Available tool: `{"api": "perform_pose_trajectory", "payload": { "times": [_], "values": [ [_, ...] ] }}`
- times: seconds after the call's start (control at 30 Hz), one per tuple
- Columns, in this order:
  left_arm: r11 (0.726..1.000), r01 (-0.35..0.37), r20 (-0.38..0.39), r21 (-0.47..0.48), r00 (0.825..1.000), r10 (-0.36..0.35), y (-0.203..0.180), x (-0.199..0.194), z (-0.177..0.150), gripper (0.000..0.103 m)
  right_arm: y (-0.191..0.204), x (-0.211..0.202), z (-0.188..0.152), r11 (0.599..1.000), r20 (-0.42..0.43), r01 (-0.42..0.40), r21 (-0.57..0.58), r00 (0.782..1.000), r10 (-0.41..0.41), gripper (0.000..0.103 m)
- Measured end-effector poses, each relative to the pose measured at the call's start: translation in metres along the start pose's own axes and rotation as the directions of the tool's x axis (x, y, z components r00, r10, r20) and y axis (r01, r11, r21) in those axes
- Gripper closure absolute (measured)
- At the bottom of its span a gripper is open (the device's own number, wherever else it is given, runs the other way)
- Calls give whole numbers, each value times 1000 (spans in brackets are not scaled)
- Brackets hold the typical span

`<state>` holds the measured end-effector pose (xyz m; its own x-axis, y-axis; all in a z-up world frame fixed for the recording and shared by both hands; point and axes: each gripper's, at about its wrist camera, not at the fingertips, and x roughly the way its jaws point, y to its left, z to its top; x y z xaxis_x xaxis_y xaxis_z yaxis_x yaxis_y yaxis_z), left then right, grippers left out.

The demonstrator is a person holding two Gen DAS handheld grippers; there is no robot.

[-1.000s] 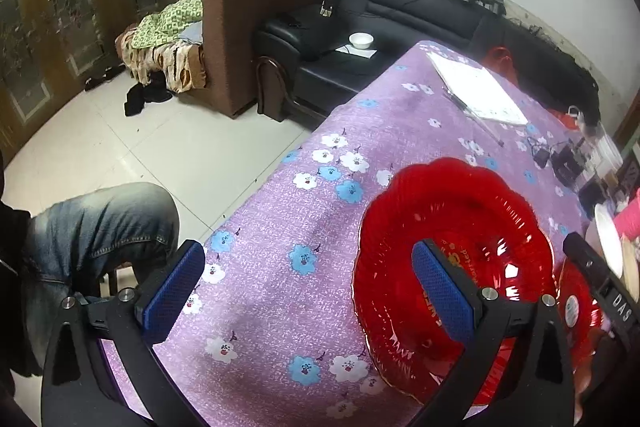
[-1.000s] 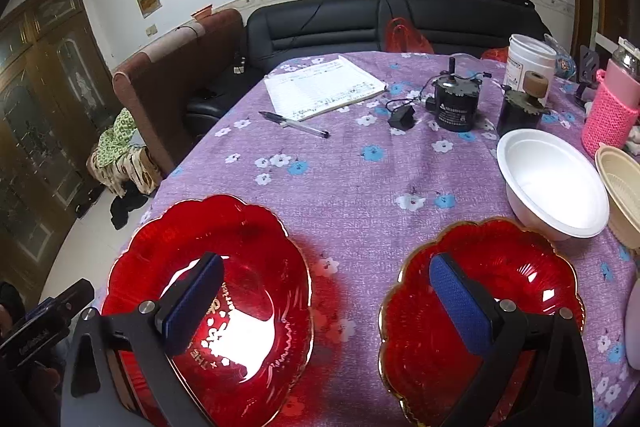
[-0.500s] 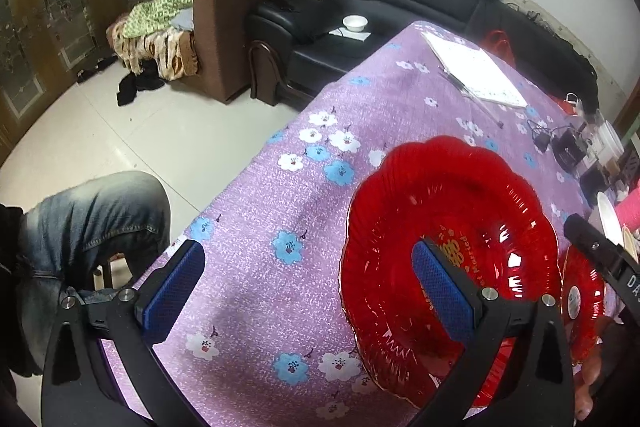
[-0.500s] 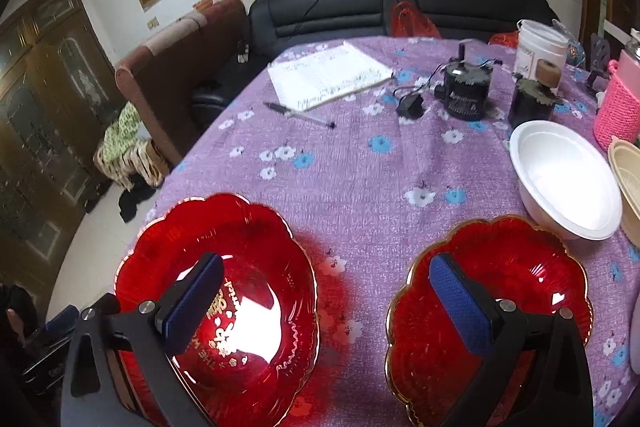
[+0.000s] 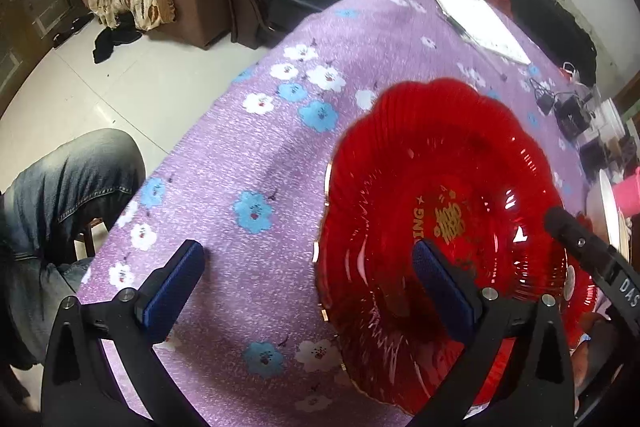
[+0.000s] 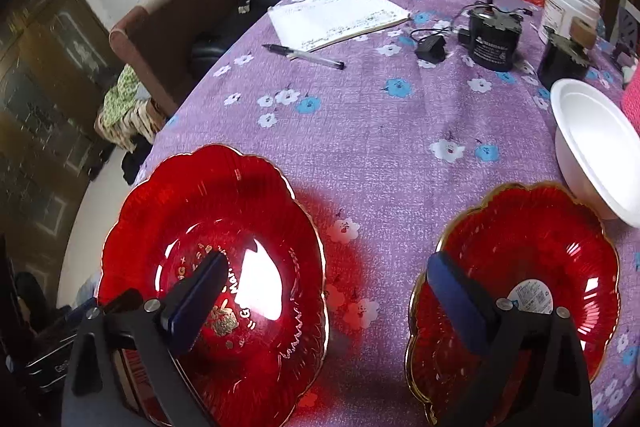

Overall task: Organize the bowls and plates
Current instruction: 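Move the left tool to the rim of the large red plate, then close the left tool on the large red plate rim and lift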

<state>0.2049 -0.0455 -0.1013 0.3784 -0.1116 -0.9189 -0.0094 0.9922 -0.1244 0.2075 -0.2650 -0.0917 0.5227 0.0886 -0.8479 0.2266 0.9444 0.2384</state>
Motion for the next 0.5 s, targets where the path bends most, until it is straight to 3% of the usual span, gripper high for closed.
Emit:
{"api": "perform_pose_trajectory", "payload": {
  "times": [0.07, 0.13, 0.17, 0.23, 0.3, 0.4, 0.43, 0.5],
  "values": [
    [1000, -6, -10, 13, 1000, 6, -3, 3, 0, 0, 2, 1, 4, 1000, -23, -30, -7, 999, 30, 9],
    [999, -20, -9, 27, 1000, 20, -6, 4, 0, 0, 2, 8, 6, 995, -84, -94, 15, 992, 95, 33],
    [999, -28, -5, 31, 1000, 28, -6, 4, 0, 1, 0, 15, 7, 992, -136, -121, 35, 983, 125, 37],
    [999, -35, 9, 41, 999, 35, -8, 3, 0, 10, -3, 27, 6, 986, -201, -153, 68, 966, 164, 69],
    [999, -23, 11, 43, 1000, 23, -8, 3, -1, 22, -7, 34, 6, 982, -231, -166, 86, 956, 182, 80],
    [999, -10, 11, 45, 1000, 9, -7, 2, -1, 45, -10, 34, 4, 984, -221, -154, 88, 960, 170, 91],
    [999, -3, 9, 45, 1000, 2, -7, 2, -1, 47, -10, 34, 4, 984, -221, -156, 89, 960, 172, 92],
    [999, 3, 23, 47, 1000, -4, -7, 2, 0, 62, -11, 33, 3, 981, -215, -167, 96, 959, 184, 93]
  ]
}}
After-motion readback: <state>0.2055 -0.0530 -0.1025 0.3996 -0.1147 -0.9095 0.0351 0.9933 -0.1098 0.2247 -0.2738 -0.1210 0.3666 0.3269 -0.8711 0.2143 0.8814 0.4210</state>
